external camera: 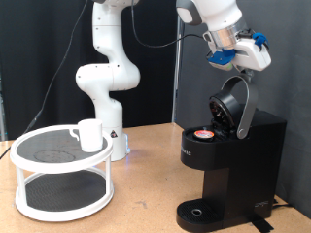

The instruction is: Make a cup of coffee with the keurig machine

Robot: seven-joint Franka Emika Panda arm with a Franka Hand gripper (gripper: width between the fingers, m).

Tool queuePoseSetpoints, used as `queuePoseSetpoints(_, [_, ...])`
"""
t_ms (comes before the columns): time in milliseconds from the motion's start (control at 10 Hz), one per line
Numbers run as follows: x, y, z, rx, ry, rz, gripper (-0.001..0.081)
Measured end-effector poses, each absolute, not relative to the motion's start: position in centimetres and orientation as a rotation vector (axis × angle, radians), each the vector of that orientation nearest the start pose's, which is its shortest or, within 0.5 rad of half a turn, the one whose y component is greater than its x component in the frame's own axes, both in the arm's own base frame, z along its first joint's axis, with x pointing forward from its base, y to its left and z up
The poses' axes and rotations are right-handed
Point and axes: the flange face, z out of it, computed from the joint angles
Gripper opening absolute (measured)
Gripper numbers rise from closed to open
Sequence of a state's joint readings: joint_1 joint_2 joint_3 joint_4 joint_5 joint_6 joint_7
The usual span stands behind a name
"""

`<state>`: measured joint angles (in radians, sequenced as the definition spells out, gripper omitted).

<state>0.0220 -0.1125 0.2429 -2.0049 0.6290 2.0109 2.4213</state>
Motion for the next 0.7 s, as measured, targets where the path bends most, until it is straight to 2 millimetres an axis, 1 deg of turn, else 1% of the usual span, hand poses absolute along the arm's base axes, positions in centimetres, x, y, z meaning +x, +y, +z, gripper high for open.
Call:
queuePoseSetpoints(100, [51.2,17.6,52.6,-1.011,2.62,0.744,0.0])
queuePoseSetpoints(300, [51.1,16.0,52.9,-0.976,2.626,0.734,0.0])
queuePoseSetpoints(500, [50.9,13.6,53.2,-0.942,2.659,0.715,0.0])
queuePoseSetpoints(700, [51.0,10.9,53.0,-0.902,2.726,0.67,0.0])
